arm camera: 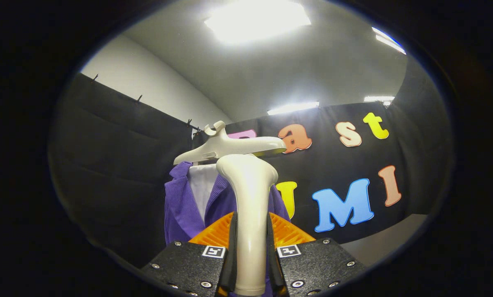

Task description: Iron the clothes twice with a garment steamer, once on the left side and once on the right side.

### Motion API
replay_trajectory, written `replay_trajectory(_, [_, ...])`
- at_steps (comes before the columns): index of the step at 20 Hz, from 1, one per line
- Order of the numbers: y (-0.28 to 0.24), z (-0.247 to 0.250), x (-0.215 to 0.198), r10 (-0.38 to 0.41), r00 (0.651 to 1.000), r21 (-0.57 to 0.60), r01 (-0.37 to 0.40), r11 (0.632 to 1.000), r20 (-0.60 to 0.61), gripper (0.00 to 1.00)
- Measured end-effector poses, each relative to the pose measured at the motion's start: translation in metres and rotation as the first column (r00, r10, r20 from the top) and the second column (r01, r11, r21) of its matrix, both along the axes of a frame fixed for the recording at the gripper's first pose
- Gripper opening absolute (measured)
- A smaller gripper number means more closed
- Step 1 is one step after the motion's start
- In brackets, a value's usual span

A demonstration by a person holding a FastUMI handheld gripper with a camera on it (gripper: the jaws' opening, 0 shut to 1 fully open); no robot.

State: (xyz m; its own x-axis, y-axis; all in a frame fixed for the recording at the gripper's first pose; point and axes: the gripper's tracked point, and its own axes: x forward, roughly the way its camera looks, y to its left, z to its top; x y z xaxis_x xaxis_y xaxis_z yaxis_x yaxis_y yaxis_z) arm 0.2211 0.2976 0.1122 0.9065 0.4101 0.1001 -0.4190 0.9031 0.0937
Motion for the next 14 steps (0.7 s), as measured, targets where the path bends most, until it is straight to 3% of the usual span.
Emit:
replay_trajectory(8, [0.015, -0.028, 0.015, -0.091, 0.993, -0.108, 0.098, 0.989, 0.07, 0.31])
replay_trajectory(14, [0.012, -0.056, 0.009, -0.099, 0.993, -0.126, 0.106, 0.986, 0.059, 0.32])
